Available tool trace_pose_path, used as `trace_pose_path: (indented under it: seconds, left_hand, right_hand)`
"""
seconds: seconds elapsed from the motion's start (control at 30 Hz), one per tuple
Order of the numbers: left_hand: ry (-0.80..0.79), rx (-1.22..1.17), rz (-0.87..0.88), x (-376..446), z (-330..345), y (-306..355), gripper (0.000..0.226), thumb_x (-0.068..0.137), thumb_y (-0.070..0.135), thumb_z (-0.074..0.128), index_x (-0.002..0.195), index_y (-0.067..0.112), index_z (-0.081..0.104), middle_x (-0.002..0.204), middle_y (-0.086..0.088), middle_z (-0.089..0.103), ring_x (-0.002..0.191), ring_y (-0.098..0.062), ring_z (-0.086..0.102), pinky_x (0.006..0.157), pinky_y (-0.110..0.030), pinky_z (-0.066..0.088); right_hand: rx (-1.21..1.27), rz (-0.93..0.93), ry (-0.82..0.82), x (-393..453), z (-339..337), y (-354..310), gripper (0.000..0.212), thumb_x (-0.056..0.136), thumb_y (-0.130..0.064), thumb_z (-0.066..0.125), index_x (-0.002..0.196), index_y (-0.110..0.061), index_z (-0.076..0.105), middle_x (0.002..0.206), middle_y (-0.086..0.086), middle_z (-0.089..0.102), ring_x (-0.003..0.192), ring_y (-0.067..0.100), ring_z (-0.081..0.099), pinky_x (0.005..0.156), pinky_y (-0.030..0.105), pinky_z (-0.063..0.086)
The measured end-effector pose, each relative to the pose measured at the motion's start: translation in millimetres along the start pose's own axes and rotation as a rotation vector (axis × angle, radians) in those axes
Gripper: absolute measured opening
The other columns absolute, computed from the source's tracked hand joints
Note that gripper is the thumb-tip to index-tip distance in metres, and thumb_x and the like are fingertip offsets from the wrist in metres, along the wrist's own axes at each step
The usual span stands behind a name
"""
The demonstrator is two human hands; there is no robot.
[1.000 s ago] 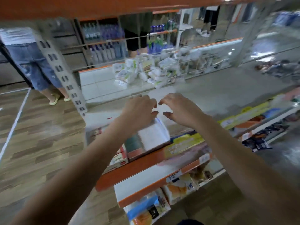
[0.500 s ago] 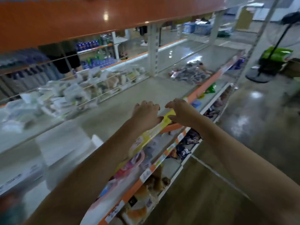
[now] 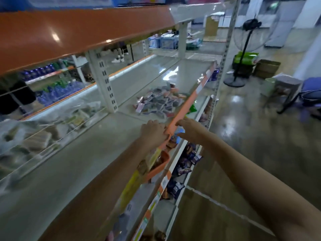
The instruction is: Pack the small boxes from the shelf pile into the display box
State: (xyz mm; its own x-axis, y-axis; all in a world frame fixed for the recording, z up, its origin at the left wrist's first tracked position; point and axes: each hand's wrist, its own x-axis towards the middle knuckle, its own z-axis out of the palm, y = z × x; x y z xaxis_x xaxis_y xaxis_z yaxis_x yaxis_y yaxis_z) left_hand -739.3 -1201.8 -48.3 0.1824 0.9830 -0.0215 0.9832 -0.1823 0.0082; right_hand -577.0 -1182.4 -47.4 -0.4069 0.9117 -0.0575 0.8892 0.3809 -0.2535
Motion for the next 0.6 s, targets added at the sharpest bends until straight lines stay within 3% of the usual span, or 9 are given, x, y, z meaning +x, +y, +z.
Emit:
trace_pose_path:
  seconds: [0.2,0.33,0.47,0.6]
  left_hand:
    - [0.042,-0.143,-0.03,95.3,-1.8,-24.8,0.036,0.092,0.034,0.048,0.12,0.013,0.057,0.123,-0.011,0.056,0.112,-0.028,0.052,0.092,-0.036,0.044]
    - [0.102,-0.118,-0.049,135.6,3.9,-35.4,0.035,0.091,0.038,0.052,0.112,0.011,0.06,0.112,-0.011,0.059,0.105,-0.028,0.054,0.082,-0.033,0.042]
    - [0.105,-0.107,-0.122,166.7,10.8,-37.1,0.039,0.092,0.039,0.052,0.122,0.015,0.057,0.119,-0.008,0.058,0.108,-0.025,0.054,0.089,-0.039,0.048]
    - [0.118,-0.041,-0.207,182.9,19.1,-31.7,0.046,0.089,0.033,0.057,0.132,0.018,0.048,0.126,-0.006,0.055,0.112,-0.023,0.053,0.081,-0.034,0.042]
  right_hand:
    - [0.067,0.054,0.031,63.3,-11.6,46.1,0.043,0.092,-0.02,0.053,0.134,-0.013,0.045,0.138,0.01,0.043,0.119,0.029,0.05,0.096,0.045,0.045]
    - [0.09,0.044,0.016,96.4,-12.6,70.1,0.042,0.092,-0.019,0.052,0.133,-0.014,0.046,0.137,0.008,0.041,0.115,0.028,0.051,0.092,0.045,0.047]
    - [0.079,0.014,0.036,139.7,-18.6,87.3,0.038,0.093,-0.016,0.048,0.13,-0.011,0.047,0.134,0.01,0.044,0.112,0.031,0.053,0.088,0.042,0.048]
    - [0.086,-0.133,0.059,178.4,-19.5,100.5,0.036,0.092,-0.018,0.049,0.128,-0.01,0.049,0.136,0.013,0.044,0.119,0.032,0.049,0.092,0.042,0.046]
